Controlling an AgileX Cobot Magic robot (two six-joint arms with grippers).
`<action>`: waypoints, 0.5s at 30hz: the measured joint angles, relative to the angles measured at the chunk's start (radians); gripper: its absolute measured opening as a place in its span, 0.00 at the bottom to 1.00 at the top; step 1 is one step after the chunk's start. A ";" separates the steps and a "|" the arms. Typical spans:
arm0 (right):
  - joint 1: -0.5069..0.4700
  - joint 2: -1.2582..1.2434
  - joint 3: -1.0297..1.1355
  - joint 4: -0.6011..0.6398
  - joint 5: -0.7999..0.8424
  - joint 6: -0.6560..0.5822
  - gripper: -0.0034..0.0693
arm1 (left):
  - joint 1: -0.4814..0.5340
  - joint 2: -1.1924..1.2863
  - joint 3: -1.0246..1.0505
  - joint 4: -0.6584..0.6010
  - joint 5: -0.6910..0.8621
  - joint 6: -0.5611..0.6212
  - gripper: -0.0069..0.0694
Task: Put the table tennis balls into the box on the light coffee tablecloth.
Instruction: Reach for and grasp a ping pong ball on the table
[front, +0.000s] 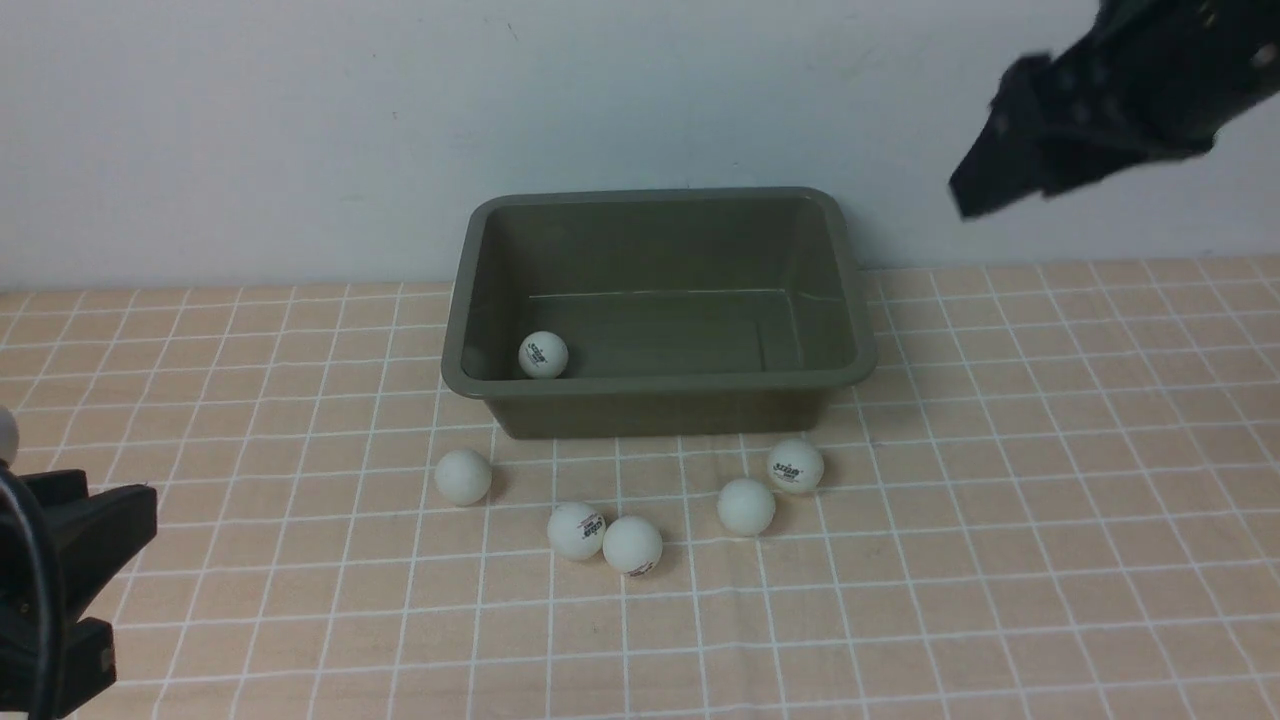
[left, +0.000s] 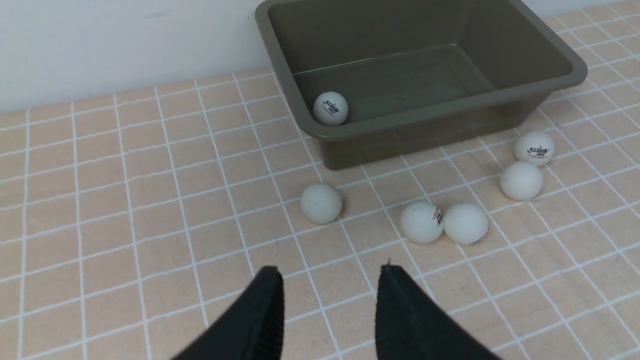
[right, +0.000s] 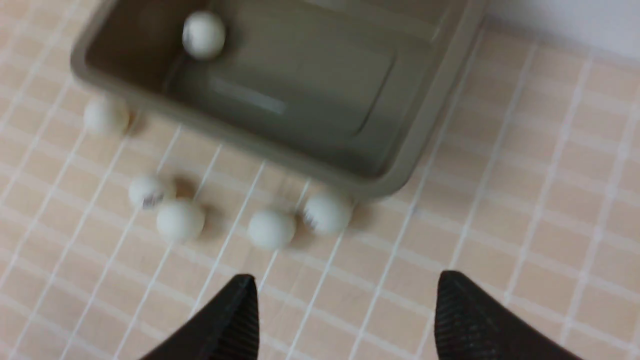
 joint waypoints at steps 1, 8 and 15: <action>0.029 0.000 0.054 0.000 -0.044 0.000 0.64 | 0.000 0.000 0.000 0.000 0.000 0.000 0.36; 0.167 0.001 0.329 -0.104 -0.376 0.041 0.64 | 0.000 0.000 0.000 0.000 0.000 0.000 0.36; 0.184 0.017 0.498 -0.058 -0.636 0.071 0.64 | 0.000 0.000 0.000 0.000 0.000 0.000 0.36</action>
